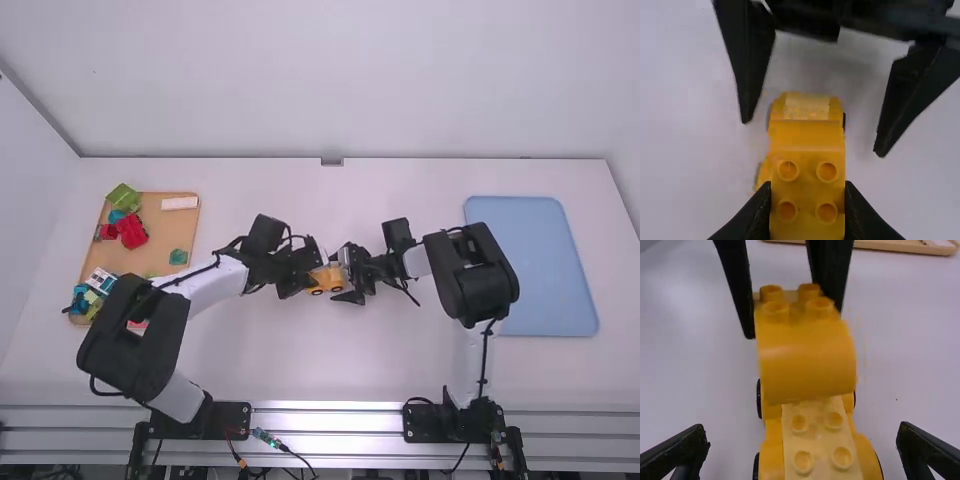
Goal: Assemble lego blocks to make yellow taxi
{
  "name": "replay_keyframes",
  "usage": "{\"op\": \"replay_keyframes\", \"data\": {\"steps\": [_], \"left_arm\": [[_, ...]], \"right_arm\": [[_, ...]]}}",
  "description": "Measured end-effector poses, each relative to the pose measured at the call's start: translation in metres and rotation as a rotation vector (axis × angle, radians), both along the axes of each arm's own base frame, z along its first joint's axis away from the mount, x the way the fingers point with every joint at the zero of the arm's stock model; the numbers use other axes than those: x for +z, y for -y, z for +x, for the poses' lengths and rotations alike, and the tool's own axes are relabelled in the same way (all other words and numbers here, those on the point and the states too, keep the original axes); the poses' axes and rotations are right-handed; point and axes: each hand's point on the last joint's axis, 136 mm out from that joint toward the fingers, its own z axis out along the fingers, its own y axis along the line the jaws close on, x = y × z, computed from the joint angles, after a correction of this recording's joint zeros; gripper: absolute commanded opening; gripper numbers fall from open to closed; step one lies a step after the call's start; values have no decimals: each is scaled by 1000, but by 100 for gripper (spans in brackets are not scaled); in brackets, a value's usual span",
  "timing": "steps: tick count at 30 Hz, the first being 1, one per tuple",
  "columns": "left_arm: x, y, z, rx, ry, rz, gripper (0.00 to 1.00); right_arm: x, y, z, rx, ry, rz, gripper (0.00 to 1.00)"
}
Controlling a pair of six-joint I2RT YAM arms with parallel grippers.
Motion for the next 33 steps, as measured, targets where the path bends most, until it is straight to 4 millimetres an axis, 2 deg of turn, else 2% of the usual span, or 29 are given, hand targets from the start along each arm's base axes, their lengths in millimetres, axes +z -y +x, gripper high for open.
{"op": "replay_keyframes", "data": {"steps": [3, 6, 12, 21, 30, 33], "left_arm": [[-2, 0, 1, -6, -39, 18, 1], [5, 5, 11, -33, -35, 27, 1], [14, 12, 17, -87, 12, 8, 1], [8, 11, 16, -108, 11, 19, 1], [8, 11, 18, -110, 22, 20, 1], [0, 11, 16, -110, 1, 27, 1]], "right_arm": [[-3, 1, 0, 6, -2, 6, 99], [-6, 0, 0, 17, -14, 26, 99], [-5, -3, 3, 28, -15, 47, 99], [-6, -3, 1, 34, -12, 50, 100], [-16, -3, 6, 40, -55, 84, 100], [-13, -4, 10, 39, -58, 92, 93]]}}
